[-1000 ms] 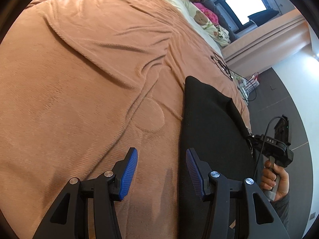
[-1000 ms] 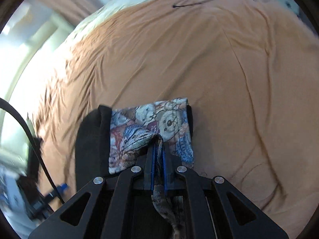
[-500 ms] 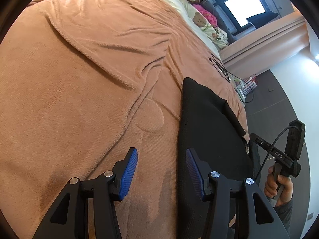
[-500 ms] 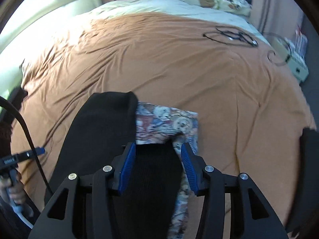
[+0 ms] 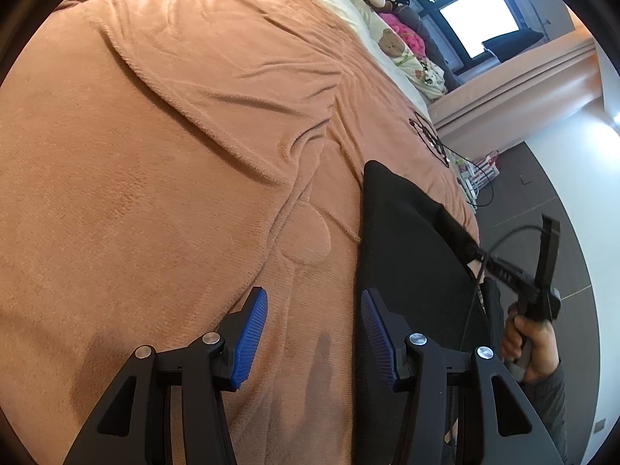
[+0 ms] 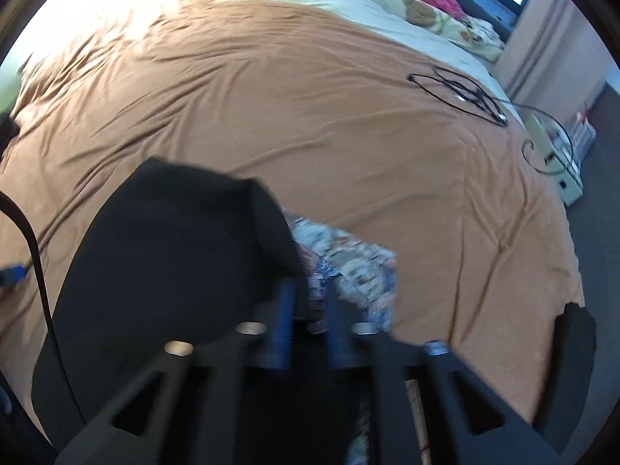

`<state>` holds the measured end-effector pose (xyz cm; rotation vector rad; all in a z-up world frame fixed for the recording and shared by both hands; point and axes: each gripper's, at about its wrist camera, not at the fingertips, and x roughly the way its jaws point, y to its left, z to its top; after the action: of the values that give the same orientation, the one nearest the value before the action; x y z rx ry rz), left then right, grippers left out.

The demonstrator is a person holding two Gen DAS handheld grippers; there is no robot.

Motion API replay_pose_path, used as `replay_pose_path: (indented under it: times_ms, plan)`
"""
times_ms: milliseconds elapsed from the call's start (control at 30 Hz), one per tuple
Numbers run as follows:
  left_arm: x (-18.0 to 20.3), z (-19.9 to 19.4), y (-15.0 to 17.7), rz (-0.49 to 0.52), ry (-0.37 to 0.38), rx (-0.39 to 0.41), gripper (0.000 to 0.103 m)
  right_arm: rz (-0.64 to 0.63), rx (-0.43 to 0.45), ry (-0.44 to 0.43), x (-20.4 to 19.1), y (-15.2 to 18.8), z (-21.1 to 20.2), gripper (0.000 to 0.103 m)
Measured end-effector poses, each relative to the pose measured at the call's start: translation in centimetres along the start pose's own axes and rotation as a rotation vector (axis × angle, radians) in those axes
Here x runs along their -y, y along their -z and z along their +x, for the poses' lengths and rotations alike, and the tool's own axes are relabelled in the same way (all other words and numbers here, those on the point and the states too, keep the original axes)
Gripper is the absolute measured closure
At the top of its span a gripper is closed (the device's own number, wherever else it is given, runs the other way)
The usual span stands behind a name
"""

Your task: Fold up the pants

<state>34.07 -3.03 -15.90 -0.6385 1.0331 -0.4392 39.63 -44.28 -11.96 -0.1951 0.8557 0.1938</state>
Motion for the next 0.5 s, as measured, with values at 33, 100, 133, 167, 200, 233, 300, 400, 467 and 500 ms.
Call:
replay_pose_path:
  times_ms: [33,100,133,167,200,233,300,400,467,500]
  plan:
    - [0.0,0.0,0.0,0.003,-0.001,-0.001,0.050,0.021,0.006,0.024,0.6,-0.4,0.1,0.098]
    - [0.2,0.4,-0.1,0.010,-0.004,-0.009,0.050,0.074,0.017,0.041,2.0,-1.3,0.3,0.098]
    - [0.3,0.5,-0.1,0.012,-0.004,-0.013,0.050,0.106,0.024,0.036,2.8,-1.7,0.4,0.098]
    - [0.4,0.7,-0.1,0.015,-0.005,-0.017,0.050,0.137,0.028,0.021,3.5,-1.9,0.3,0.098]
    - [0.4,0.8,-0.1,0.017,-0.006,-0.019,0.050,0.160,0.027,0.002,3.8,-2.0,0.2,0.095]
    - [0.5,0.9,-0.1,0.019,-0.006,-0.021,0.050,0.178,0.023,-0.010,4.1,-2.0,0.2,0.093]
    - [0.7,1.0,0.0,0.025,-0.004,-0.024,0.050,0.196,0.020,-0.014,4.4,-1.7,0.0,0.080]
    - [1.0,1.2,0.1,0.035,-0.005,-0.031,0.050,0.234,0.019,-0.061,5.1,-0.6,-0.6,0.048]
    - [1.2,1.4,0.2,0.037,-0.006,-0.035,0.050,0.257,0.013,-0.096,5.8,0.3,-1.1,0.048]
    - [1.3,1.5,0.4,0.039,-0.007,-0.037,0.050,0.274,0.004,-0.122,6.2,0.9,-1.4,0.048]
